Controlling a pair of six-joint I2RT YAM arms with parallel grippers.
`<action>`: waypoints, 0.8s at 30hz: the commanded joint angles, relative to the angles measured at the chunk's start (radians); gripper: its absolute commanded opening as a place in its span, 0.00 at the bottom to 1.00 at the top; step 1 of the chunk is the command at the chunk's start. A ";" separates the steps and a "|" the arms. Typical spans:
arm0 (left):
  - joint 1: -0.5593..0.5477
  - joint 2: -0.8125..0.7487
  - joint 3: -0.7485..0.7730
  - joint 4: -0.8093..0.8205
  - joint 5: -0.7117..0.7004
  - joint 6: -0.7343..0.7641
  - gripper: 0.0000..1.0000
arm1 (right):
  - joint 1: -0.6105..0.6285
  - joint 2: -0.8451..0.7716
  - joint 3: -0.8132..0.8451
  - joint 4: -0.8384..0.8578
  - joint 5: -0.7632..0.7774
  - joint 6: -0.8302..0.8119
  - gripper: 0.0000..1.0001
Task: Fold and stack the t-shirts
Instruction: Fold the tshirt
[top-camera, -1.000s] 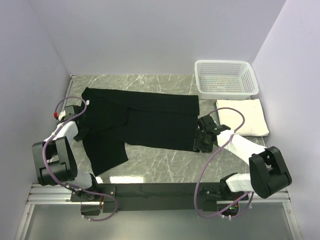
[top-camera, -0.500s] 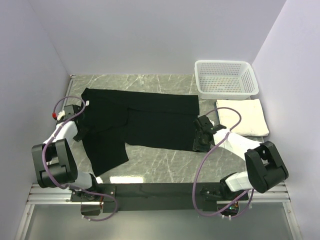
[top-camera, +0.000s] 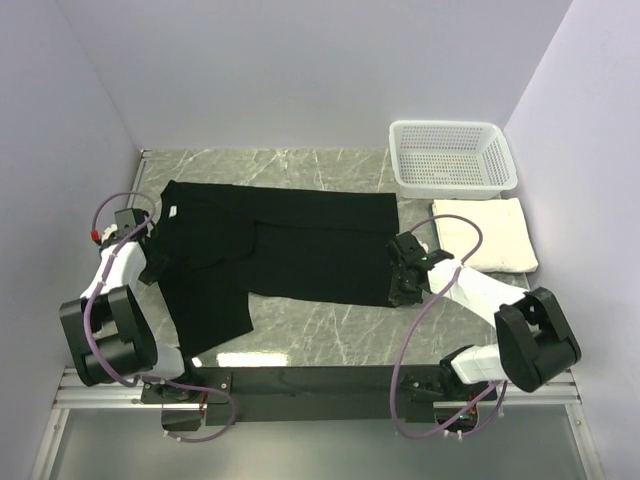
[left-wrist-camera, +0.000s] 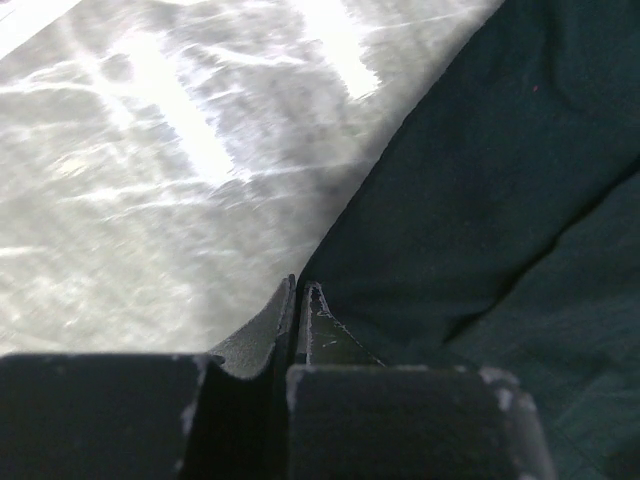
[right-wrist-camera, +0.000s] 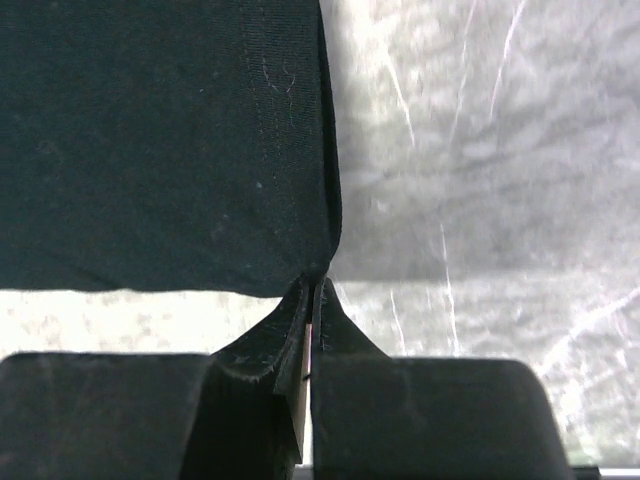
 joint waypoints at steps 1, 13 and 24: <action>0.014 -0.068 0.053 -0.090 -0.013 0.002 0.01 | -0.007 -0.071 0.007 -0.092 -0.016 -0.038 0.00; 0.017 -0.068 0.122 -0.124 0.029 0.020 0.01 | -0.136 -0.071 0.157 -0.147 -0.093 -0.141 0.00; 0.017 0.068 0.333 -0.143 0.087 0.017 0.01 | -0.210 0.078 0.303 -0.125 -0.167 -0.178 0.00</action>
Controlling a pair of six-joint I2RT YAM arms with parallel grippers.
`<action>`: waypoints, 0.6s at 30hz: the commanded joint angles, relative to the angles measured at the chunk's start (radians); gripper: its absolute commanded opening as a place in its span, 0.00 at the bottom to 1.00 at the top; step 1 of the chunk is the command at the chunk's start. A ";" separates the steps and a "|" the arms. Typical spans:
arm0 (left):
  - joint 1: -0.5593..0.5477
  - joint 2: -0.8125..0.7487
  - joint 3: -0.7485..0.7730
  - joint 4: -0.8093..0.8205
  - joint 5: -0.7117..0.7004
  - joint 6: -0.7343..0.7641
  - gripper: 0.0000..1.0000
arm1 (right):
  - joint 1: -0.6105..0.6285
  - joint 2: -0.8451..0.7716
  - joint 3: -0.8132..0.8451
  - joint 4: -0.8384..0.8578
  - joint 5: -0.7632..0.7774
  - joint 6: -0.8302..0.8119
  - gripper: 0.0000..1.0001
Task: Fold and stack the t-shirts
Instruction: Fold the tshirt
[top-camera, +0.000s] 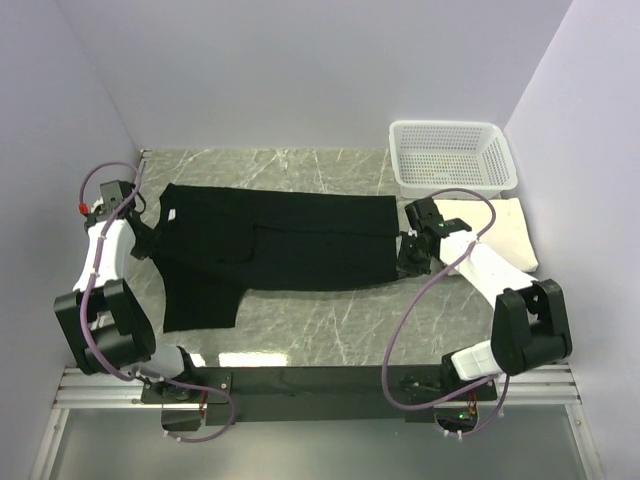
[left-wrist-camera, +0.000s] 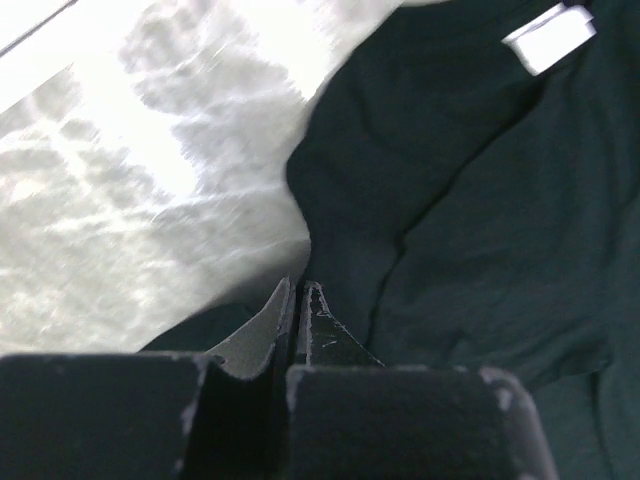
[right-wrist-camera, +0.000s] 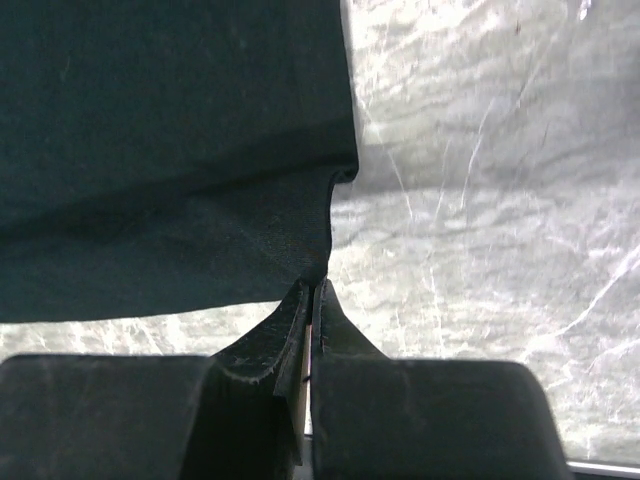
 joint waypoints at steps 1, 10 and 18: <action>0.005 0.044 0.091 0.004 0.022 0.013 0.01 | -0.021 0.041 0.062 0.007 -0.015 -0.025 0.00; -0.014 0.149 0.219 0.012 0.077 0.002 0.01 | -0.030 0.084 0.105 0.033 0.002 -0.005 0.00; -0.034 0.245 0.293 0.029 0.105 -0.012 0.01 | -0.049 0.127 0.134 0.067 0.054 0.011 0.00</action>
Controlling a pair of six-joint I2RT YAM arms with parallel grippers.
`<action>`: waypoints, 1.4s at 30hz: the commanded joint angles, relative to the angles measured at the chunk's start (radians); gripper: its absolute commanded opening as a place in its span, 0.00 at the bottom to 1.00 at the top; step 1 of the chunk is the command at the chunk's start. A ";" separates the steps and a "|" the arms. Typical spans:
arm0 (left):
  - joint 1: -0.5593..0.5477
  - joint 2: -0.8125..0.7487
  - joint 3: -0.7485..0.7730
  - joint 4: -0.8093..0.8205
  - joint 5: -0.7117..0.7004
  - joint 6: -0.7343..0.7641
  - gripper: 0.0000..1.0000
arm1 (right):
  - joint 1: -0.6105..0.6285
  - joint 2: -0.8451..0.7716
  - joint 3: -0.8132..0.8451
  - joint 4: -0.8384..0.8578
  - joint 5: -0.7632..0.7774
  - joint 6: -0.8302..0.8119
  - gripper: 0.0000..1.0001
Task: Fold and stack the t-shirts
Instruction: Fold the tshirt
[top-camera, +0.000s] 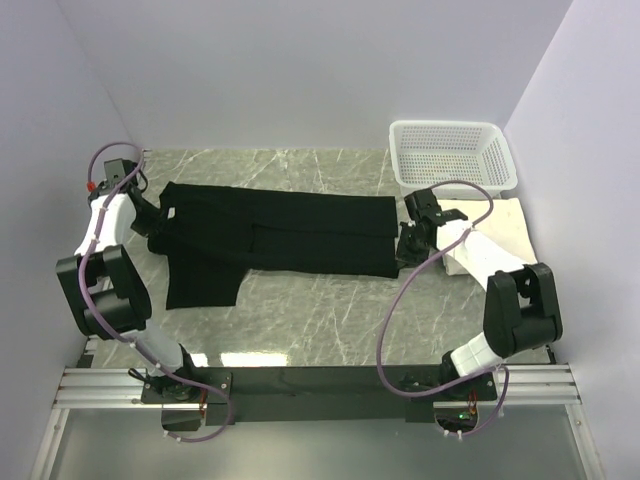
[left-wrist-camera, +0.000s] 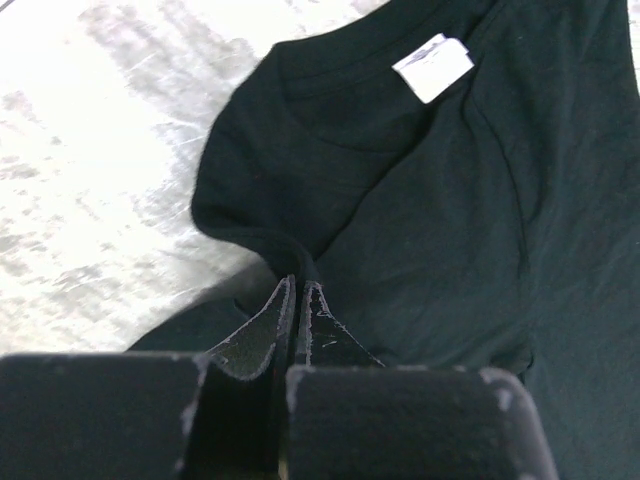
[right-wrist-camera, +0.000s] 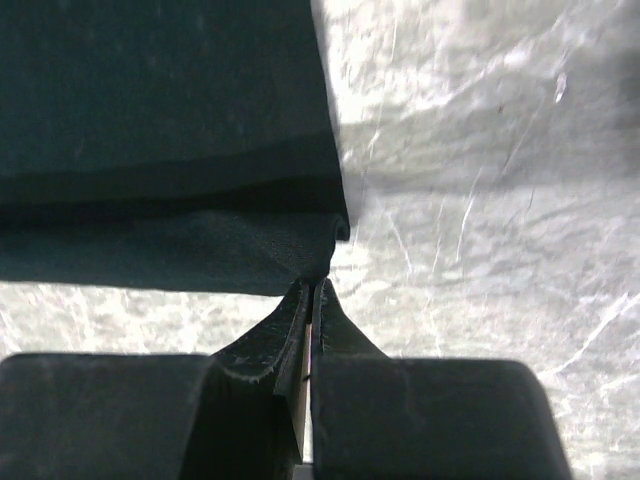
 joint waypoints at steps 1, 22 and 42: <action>-0.014 0.027 0.080 0.028 0.020 -0.009 0.01 | -0.020 0.023 0.065 0.037 0.043 0.010 0.00; -0.030 0.181 0.208 0.051 0.041 -0.055 0.01 | -0.064 0.185 0.189 0.048 0.060 0.023 0.00; -0.028 0.290 0.198 0.112 0.047 -0.078 0.01 | -0.077 0.320 0.238 0.087 0.055 0.018 0.00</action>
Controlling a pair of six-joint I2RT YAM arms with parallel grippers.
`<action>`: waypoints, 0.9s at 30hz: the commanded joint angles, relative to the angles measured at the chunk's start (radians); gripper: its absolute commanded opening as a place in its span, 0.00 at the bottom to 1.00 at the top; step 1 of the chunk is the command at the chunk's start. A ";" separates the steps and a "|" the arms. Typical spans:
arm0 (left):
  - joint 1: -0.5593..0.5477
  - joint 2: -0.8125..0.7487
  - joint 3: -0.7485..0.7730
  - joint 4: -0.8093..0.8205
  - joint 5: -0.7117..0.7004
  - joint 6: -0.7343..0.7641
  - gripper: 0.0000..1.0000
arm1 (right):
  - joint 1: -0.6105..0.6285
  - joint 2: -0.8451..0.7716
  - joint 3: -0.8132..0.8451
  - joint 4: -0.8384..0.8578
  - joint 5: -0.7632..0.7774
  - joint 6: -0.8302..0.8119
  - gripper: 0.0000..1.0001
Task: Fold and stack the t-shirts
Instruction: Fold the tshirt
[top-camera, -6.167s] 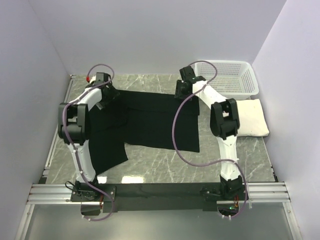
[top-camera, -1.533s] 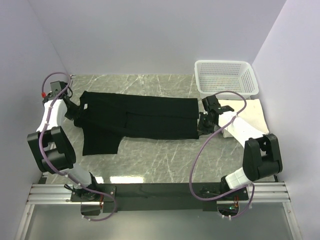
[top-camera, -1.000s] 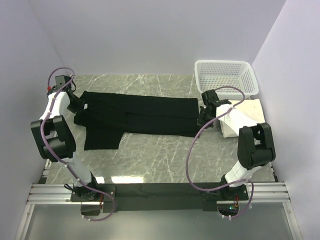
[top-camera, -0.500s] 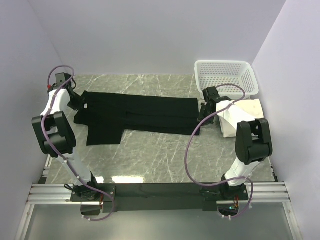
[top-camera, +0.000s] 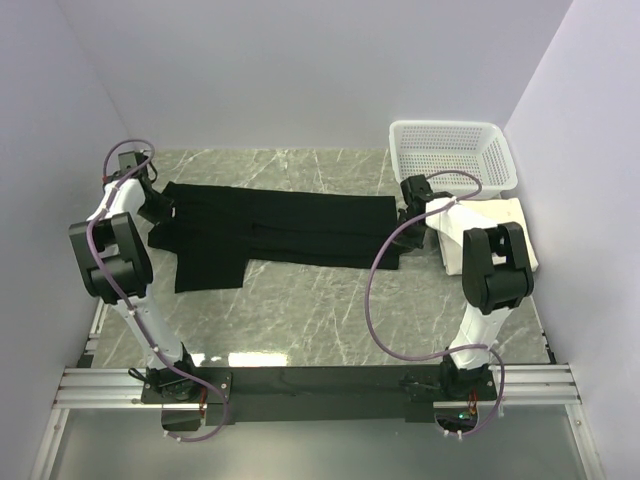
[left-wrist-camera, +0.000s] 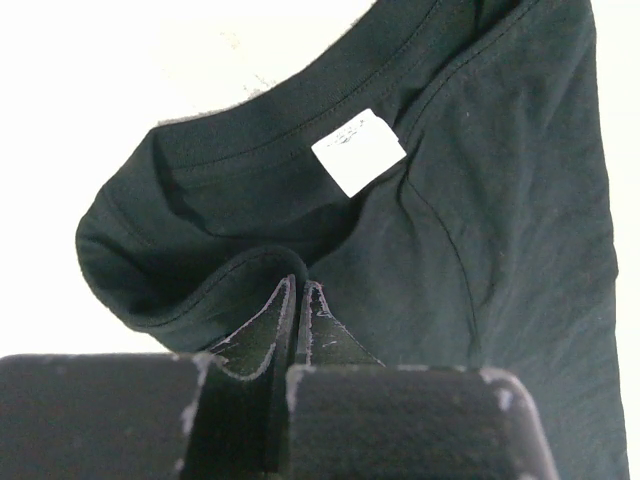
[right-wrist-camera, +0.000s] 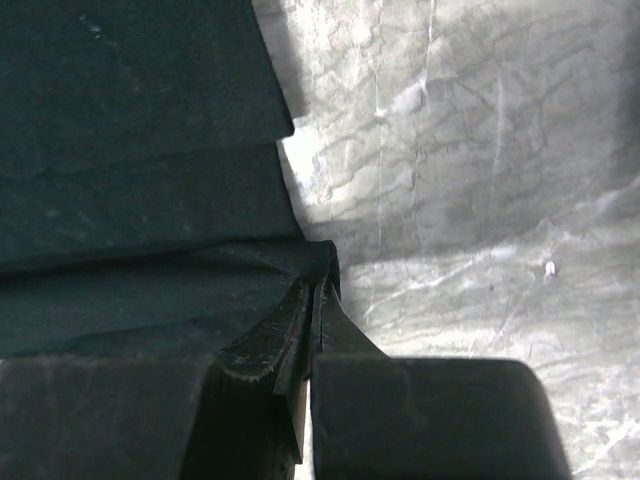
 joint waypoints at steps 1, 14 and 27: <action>0.000 0.005 0.009 0.046 0.003 -0.013 0.01 | -0.012 0.014 0.038 0.033 0.031 0.002 0.00; -0.009 -0.181 -0.115 0.145 0.017 -0.004 0.87 | 0.032 -0.136 0.033 0.093 0.082 -0.052 0.46; -0.124 -0.516 -0.618 0.133 -0.106 0.032 0.93 | 0.210 -0.284 -0.123 0.160 0.028 -0.109 0.51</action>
